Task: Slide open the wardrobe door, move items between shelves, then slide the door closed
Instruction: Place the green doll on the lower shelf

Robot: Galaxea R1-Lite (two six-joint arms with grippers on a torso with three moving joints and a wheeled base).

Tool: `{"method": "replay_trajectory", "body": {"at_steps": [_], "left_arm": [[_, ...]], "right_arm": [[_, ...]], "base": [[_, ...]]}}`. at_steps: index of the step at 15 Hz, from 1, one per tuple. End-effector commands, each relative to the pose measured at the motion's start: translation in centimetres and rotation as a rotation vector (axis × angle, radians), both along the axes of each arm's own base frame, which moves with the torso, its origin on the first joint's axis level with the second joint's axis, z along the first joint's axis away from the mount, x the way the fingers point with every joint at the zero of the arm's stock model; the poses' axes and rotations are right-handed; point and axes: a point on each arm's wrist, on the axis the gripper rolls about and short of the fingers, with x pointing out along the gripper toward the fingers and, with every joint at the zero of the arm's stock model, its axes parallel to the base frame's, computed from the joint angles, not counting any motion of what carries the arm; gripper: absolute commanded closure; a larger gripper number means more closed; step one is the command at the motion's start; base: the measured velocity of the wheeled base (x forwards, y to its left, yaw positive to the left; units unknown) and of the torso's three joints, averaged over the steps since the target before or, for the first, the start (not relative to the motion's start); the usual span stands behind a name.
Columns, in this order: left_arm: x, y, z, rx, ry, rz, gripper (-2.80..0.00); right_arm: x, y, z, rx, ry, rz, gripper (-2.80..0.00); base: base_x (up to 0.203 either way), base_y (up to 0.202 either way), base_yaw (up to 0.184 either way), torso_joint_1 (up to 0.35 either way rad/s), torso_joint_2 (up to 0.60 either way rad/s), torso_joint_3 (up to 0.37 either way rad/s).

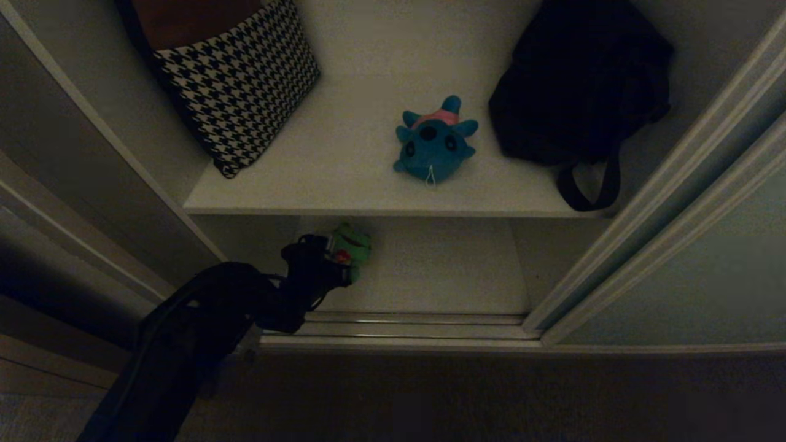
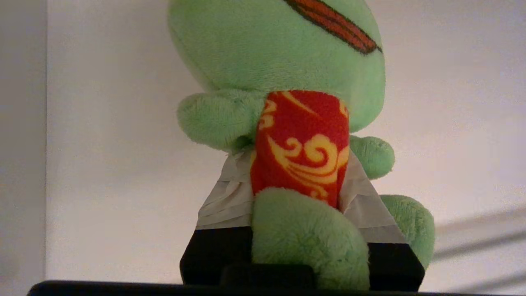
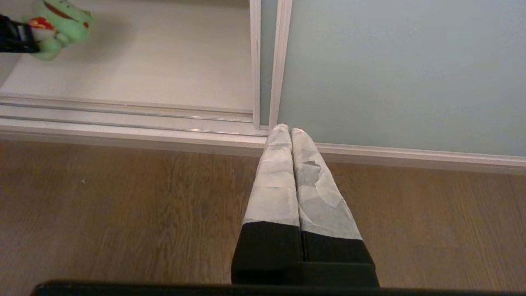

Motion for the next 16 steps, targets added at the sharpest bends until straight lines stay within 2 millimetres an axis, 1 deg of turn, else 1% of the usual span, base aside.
{"method": "replay_trajectory", "body": {"at_steps": [1,4,6,7,10,13,16], "left_arm": [[0.8,0.1,-2.0,0.002,-0.009,0.004,0.00],[1.6,0.4,-4.0,0.016,-0.033,0.013,0.00],[1.8,1.1,-4.2,0.014,-0.039,0.021,0.00],[1.9,1.4,-4.3,0.013,-0.039,0.028,-2.80],[2.0,2.2,-4.1,0.010,-0.040,0.033,-2.80],[2.0,2.4,-4.4,-0.003,-0.021,-0.012,-2.80],[2.1,2.5,-4.0,-0.010,-0.037,-0.006,-2.80]], "right_arm": [[0.0,0.0,0.0,0.000,0.000,0.000,0.00],[0.0,0.0,0.0,0.000,0.000,0.000,0.00],[0.0,0.0,0.0,0.000,0.000,-0.001,0.00],[0.0,0.0,0.0,0.000,0.000,0.000,0.00],[0.0,0.0,0.0,0.000,0.000,-0.001,0.00],[0.0,0.0,0.0,0.000,0.000,-0.001,0.00],[0.0,0.0,0.0,0.000,0.000,-0.001,0.00]], "base": [[0.000,0.000,0.000,0.000,0.00,0.000],[0.000,0.000,0.000,0.000,0.00,0.000],[0.000,0.000,0.000,0.000,0.00,0.000],[0.000,0.000,0.000,0.000,0.00,0.000],[0.000,0.000,0.000,0.000,0.00,0.000],[0.000,0.000,0.000,0.000,0.00,0.000],[0.000,0.000,0.000,0.000,0.00,0.000]]}}
